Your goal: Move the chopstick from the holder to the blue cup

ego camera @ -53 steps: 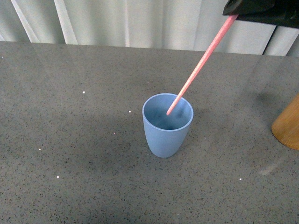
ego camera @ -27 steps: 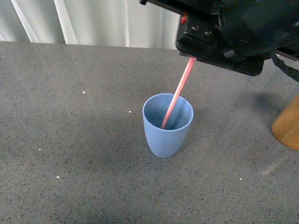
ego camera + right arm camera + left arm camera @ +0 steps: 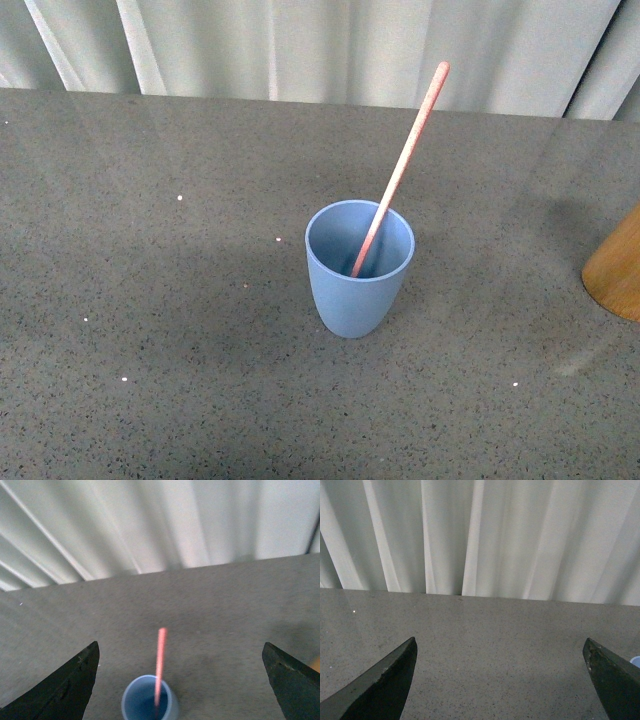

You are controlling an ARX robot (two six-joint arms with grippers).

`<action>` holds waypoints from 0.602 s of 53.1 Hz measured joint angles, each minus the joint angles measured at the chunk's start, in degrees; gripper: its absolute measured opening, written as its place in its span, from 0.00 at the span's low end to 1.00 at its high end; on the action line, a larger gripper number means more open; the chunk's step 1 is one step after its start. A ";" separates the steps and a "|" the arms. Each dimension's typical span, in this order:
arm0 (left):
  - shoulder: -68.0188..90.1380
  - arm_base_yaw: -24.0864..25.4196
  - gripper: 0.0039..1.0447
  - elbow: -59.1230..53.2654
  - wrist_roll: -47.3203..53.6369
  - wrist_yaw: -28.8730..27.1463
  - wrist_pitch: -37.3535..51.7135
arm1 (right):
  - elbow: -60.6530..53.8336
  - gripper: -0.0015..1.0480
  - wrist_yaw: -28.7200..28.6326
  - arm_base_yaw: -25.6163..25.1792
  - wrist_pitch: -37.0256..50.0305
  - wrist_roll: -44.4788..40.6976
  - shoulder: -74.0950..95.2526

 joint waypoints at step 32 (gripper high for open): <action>0.00 0.00 0.94 0.00 0.02 0.02 0.00 | -28.98 0.76 -24.83 -40.92 -0.52 -19.41 -47.87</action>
